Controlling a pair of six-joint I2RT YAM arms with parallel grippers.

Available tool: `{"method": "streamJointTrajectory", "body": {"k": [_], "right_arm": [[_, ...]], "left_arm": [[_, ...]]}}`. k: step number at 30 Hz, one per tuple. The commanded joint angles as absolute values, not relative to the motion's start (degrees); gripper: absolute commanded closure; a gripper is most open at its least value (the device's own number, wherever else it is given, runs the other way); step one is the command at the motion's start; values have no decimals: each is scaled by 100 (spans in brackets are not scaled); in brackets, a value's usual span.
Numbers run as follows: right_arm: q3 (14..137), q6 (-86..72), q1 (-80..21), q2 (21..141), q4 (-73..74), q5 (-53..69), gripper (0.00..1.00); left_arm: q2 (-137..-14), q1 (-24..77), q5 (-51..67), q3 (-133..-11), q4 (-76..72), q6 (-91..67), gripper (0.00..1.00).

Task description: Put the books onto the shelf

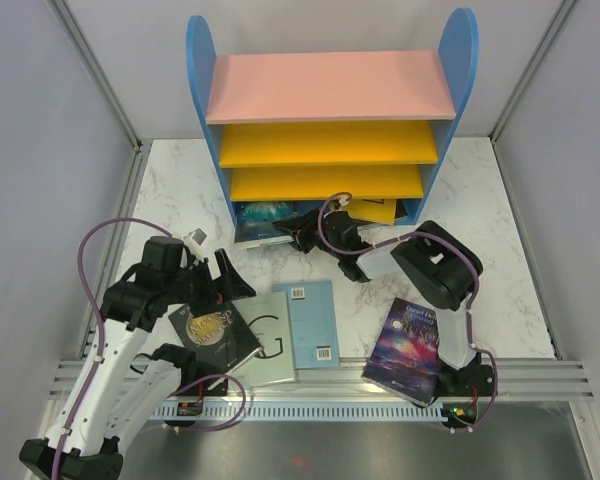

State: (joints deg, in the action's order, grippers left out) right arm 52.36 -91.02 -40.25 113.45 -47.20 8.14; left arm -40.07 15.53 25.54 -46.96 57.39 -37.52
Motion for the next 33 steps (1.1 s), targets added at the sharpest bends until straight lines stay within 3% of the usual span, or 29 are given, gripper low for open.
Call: {"method": "streamJointTrajectory", "body": {"k": [1, 3, 4, 5, 6, 9, 25, 29, 33], "right_arm": [[5810, -9456, -3867, 11819, -6459, 695, 100], [5810, -9588, -3850, 12022, -6600, 668, 100], [5827, -9719, -3841, 12206, -6627, 755, 95], [5836, -9764, -3841, 12286, -6662, 817, 83], [5827, -9799, -3841, 12357, -6706, 887, 55], [5582, -9879, -3850, 12410, -6715, 1019, 24], [4368, -10081, -4183, 12155, -6961, 1687, 26], [4421, -10116, -4184, 12234, -6979, 1670, 45], [4719, -10125, -4175, 12383, -6891, 1679, 51]], "left_arm": [[-3946, 1564, 2470, -4887, 5888, -3489, 0], [-3929, 1556, 2435, -4887, 5924, -3481, 0], [-3903, 1564, 2426, -4869, 5950, -3489, 0], [-3894, 1564, 2417, -4869, 5950, -3463, 0], [-3894, 1564, 2391, -4860, 5959, -3463, 0], [-3893, 1556, 2338, -4869, 5959, -3437, 0], [-4061, 1564, 2452, -4553, 5449, -3577, 0], [-4078, 1564, 2452, -4526, 5405, -3577, 0], [-4078, 1564, 2452, -4517, 5414, -3560, 0]]}}
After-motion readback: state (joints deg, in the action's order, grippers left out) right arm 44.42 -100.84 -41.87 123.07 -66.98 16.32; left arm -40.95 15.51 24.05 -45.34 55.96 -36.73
